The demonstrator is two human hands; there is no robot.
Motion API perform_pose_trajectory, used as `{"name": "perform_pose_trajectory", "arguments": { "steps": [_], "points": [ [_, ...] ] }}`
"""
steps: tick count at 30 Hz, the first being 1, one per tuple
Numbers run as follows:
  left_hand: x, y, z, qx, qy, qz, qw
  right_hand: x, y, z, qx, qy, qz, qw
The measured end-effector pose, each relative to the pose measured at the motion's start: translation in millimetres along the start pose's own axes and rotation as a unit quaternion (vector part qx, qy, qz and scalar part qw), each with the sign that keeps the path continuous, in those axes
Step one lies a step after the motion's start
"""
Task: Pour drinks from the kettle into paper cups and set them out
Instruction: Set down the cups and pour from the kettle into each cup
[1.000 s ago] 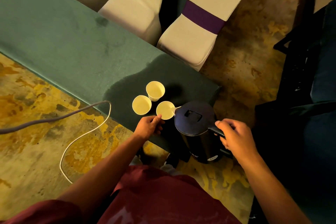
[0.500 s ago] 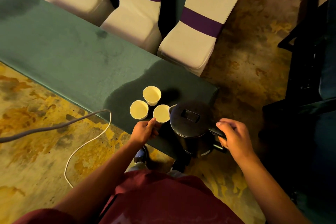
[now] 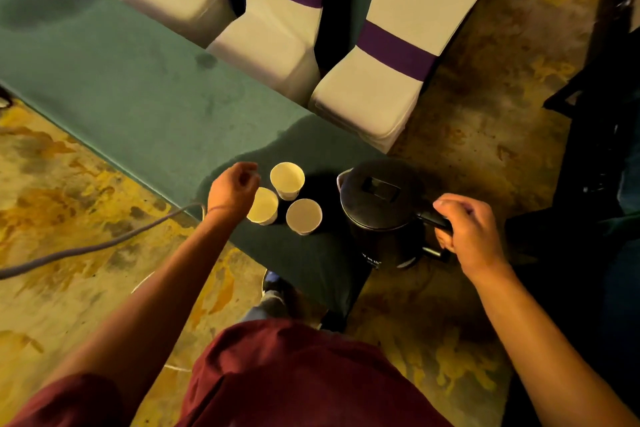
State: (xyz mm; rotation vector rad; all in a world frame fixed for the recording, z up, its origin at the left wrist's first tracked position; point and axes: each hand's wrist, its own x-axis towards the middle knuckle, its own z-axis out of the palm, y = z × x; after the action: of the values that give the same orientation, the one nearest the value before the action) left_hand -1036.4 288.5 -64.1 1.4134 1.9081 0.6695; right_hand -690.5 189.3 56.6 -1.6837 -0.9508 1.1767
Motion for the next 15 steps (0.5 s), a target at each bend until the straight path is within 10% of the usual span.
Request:
{"name": "perform_pose_trajectory", "arguments": {
  "steps": [9,15],
  "points": [
    [60,6,26,0.221,-0.143,0.066,0.963,40,-7,35,-0.018,0.019,0.010,1.000],
    [68,1,30,0.176,-0.181,0.041,0.967,61,-6,54,-0.062,0.018,0.030,0.997]
  ]
}}
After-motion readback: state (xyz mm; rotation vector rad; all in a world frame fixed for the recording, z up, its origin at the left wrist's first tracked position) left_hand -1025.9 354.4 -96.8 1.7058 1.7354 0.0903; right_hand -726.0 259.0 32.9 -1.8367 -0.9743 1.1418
